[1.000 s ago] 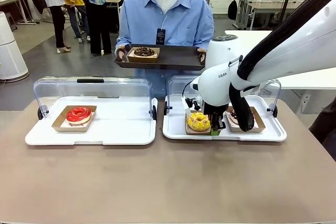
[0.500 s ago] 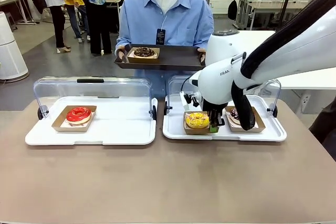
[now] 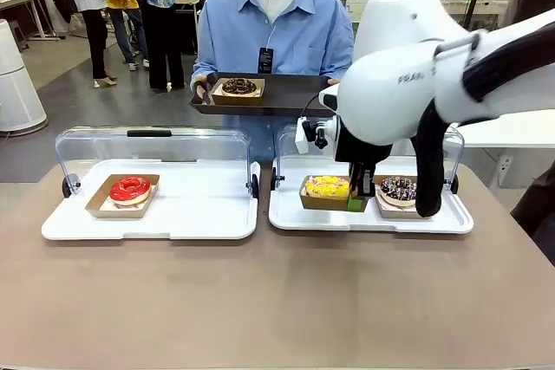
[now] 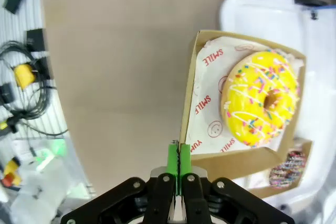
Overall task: Provide the desired donut to the person.
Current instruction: Pick up and lift the Paper togo box containing the Donut pointed at by the person.
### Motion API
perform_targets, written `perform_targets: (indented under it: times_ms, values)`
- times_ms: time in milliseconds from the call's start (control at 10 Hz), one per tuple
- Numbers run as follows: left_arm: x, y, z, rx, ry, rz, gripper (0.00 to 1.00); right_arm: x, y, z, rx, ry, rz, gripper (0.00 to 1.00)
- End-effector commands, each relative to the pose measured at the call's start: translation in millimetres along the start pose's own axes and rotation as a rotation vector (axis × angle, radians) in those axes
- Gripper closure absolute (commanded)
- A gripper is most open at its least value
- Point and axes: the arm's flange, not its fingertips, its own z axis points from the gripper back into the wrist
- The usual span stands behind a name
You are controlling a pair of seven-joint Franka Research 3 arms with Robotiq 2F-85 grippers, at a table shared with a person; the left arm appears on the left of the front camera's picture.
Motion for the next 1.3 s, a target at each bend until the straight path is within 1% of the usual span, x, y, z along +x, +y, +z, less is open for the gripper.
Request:
perform_targets:
  times_ms: [0,100,200,300,400,600,700,800,1200]
  values:
    - [2,0,1,0.004,-0.015,-0.009,0.00,-11,39,17,0.033,-0.001,-0.023,1.00]
    - [2,0,1,0.004,-0.015,-0.009,0.00,-12,60,33,-0.023,-0.005,0.003,1.00]
    - [2,0,1,0.004,-0.015,-0.009,0.00,-13,77,51,-0.076,0.013,0.040,1.00]
    - [2,0,1,0.004,-0.015,-0.009,0.00,-11,83,70,-0.113,0.037,0.042,1.00]
    - [2,0,1,0.004,-0.015,-0.009,0.00,-7,84,93,-0.145,0.050,0.059,1.00]
    - [2,0,1,0.004,-0.015,-0.009,0.00,2,75,123,-0.151,0.055,0.050,1.00]
    - [2,0,1,0.004,-0.015,-0.009,0.00,5,67,131,-0.141,0.035,0.057,1.00]
    - [2,0,1,0.004,-0.015,-0.009,0.00,-8,87,117,-0.162,0.038,0.078,1.00]
    - [2,0,1,0.004,-0.015,-0.009,0.00,-8,87,117,-0.162,0.038,0.078,1.00]
